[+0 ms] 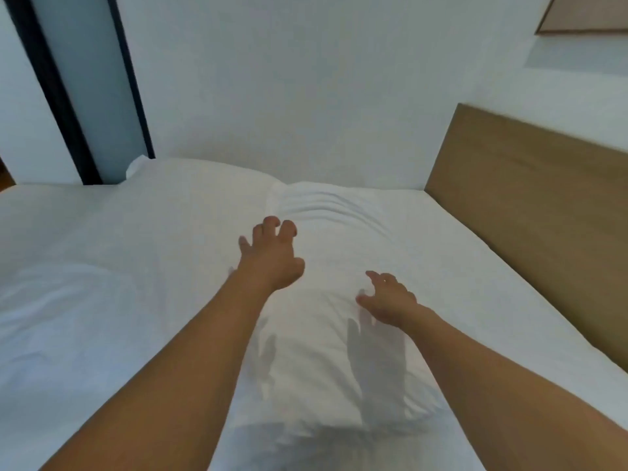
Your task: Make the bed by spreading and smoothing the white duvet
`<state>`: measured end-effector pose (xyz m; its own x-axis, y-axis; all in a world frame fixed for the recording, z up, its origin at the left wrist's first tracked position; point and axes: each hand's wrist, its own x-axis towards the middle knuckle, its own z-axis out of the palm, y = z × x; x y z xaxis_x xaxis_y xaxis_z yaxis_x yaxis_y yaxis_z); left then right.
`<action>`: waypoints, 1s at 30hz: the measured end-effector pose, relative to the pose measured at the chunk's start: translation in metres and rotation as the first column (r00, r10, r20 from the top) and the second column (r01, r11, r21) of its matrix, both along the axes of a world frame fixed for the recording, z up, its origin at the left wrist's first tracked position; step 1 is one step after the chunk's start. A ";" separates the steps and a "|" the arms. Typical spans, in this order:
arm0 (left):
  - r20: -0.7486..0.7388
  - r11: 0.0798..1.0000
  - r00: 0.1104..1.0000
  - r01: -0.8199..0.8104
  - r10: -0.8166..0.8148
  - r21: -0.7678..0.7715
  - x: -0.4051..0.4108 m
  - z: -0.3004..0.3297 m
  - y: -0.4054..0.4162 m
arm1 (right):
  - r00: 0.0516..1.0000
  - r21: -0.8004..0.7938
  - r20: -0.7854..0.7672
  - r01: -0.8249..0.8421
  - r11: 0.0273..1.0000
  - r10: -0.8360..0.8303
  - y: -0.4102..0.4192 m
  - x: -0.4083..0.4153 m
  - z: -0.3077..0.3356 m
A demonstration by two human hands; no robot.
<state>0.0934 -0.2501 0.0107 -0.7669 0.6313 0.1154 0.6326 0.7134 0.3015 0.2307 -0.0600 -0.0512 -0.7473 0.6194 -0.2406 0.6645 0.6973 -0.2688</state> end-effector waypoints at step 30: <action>0.003 0.796 0.990 0.114 -0.140 -0.595 0.207 -0.260 0.139 | 0.855 -0.848 0.197 0.394 0.354 -0.480 0.149 0.134 -0.150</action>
<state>0.3003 -0.1116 -0.2493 -0.6779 0.6778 -0.2847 0.7323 0.6567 -0.1800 0.3650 0.0886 -0.2012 -0.4759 0.3849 -0.7908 0.7520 -0.2881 -0.5929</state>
